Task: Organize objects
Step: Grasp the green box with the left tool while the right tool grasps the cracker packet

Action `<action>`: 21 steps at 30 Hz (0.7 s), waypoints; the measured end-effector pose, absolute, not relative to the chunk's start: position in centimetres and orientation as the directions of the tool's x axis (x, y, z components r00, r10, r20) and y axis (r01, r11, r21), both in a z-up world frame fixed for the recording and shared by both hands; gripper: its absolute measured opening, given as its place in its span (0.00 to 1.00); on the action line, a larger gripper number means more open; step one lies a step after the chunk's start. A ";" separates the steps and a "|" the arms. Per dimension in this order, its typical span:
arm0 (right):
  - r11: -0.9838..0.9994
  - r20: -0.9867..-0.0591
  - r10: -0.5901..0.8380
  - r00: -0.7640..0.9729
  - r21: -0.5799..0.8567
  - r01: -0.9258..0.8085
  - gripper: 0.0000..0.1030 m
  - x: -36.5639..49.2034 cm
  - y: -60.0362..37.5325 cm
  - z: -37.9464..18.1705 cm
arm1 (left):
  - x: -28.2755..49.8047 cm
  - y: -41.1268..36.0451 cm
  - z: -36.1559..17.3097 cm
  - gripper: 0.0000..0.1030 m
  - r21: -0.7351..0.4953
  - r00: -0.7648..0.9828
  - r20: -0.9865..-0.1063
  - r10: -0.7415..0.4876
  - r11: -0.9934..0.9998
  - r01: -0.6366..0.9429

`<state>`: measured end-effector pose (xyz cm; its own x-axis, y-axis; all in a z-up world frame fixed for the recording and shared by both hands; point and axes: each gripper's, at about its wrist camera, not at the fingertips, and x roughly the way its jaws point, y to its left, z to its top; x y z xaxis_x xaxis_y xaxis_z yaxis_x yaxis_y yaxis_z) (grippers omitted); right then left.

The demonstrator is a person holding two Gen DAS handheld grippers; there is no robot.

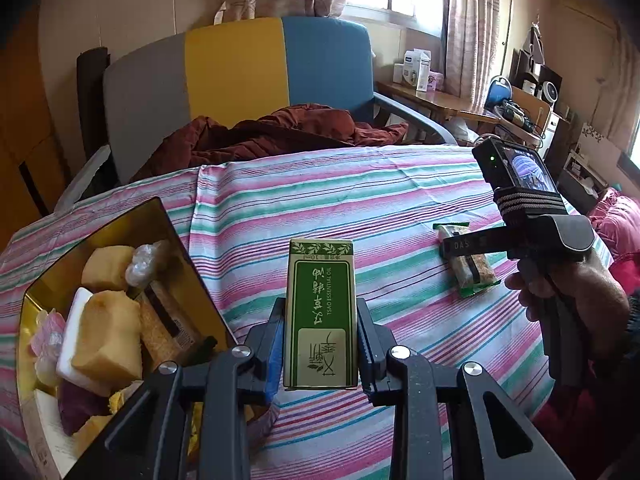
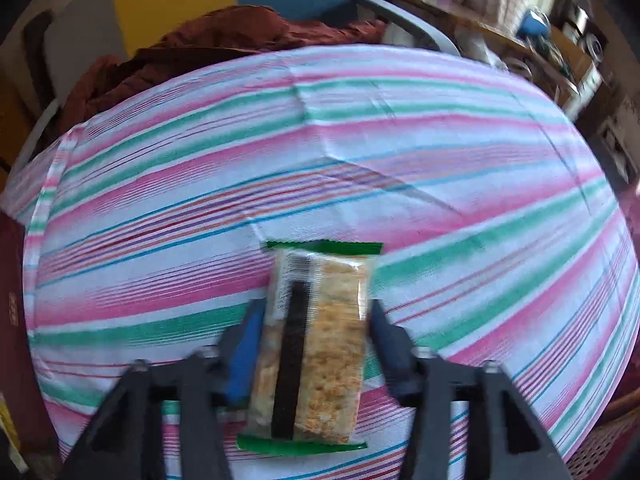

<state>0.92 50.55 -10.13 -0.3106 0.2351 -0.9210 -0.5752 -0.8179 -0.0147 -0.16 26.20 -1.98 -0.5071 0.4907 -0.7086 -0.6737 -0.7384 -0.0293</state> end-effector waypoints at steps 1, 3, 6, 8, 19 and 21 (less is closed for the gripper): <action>-0.829 -0.919 0.242 -0.312 -0.029 -0.559 0.44 0.7 50.1 -10.1 | -0.1 26.0 -2.0 0.30 -0.028 -0.509 -0.709 0.489 -0.741 -0.671; -0.856 -0.912 0.234 -0.338 -0.029 -0.517 0.44 0.7 49.2 -9.7 | -0.1 25.5 -1.9 0.30 -0.030 -0.512 -0.709 0.485 -0.746 -0.665; -0.893 -0.898 0.194 -0.395 0.005 -0.450 0.43 0.1 48.0 -9.0 | -0.1 24.5 -1.8 0.30 -0.035 -0.519 -0.706 0.481 -0.756 -0.653; -0.916 -0.892 0.162 -0.421 0.024 -0.401 0.43 -0.1 47.0 -8.7 | 0.0 24.0 -1.7 0.30 -0.034 -0.526 -0.704 0.477 -0.763 -0.646; -0.965 -0.878 0.121 -0.464 0.005 -0.260 0.43 0.0 43.8 -8.3 | 0.4 20.3 -1.1 0.30 -0.019 -0.573 -0.695 0.433 -0.808 -0.588; -0.969 -0.870 0.110 -0.481 0.013 -0.245 0.43 0.1 43.4 -7.9 | 0.4 19.5 -0.9 0.30 -0.023 -0.582 -0.690 0.429 -0.817 -0.576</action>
<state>0.13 43.43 -7.94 -0.4806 0.1098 -0.8700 -0.2448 -0.9695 0.0128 0.45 19.51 -0.92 -0.5824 0.4293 -0.6903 -0.5757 -0.8174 -0.0227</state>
